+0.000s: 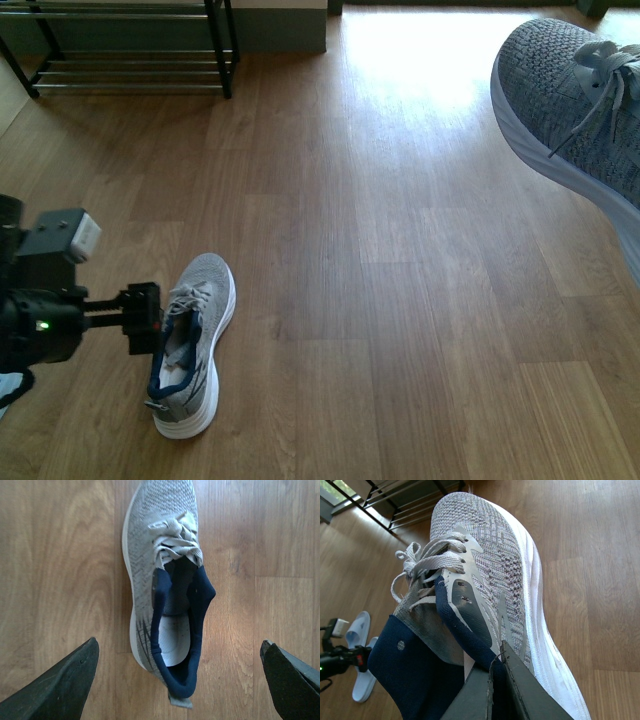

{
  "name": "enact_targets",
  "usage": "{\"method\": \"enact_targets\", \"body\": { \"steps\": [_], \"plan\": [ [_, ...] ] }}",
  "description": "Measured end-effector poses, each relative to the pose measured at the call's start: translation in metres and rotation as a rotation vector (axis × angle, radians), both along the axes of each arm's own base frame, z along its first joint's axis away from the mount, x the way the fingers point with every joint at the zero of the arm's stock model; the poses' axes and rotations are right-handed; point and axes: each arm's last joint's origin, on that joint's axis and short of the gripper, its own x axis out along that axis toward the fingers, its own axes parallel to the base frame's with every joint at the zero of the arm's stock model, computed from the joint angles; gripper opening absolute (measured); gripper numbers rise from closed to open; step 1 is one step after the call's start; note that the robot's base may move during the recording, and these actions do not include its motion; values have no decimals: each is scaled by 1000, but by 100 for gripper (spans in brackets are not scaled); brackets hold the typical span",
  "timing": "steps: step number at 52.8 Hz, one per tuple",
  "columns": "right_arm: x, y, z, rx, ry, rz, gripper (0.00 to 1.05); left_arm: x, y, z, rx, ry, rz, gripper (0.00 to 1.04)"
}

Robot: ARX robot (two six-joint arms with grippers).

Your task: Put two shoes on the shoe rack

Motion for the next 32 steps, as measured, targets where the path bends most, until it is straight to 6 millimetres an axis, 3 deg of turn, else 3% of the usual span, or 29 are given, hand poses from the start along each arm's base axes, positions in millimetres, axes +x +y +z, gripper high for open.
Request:
{"method": "enact_targets", "body": {
  "steps": [17, 32],
  "plan": [
    [0, 0, 0, 0, 0, 0, 1, 24, -16, -63, 75, 136, -35, 95],
    [0, 0, 0, 0, 0, 0, 1, 39, -23, -91, 75, 185, -56, 95]
  ]
}}
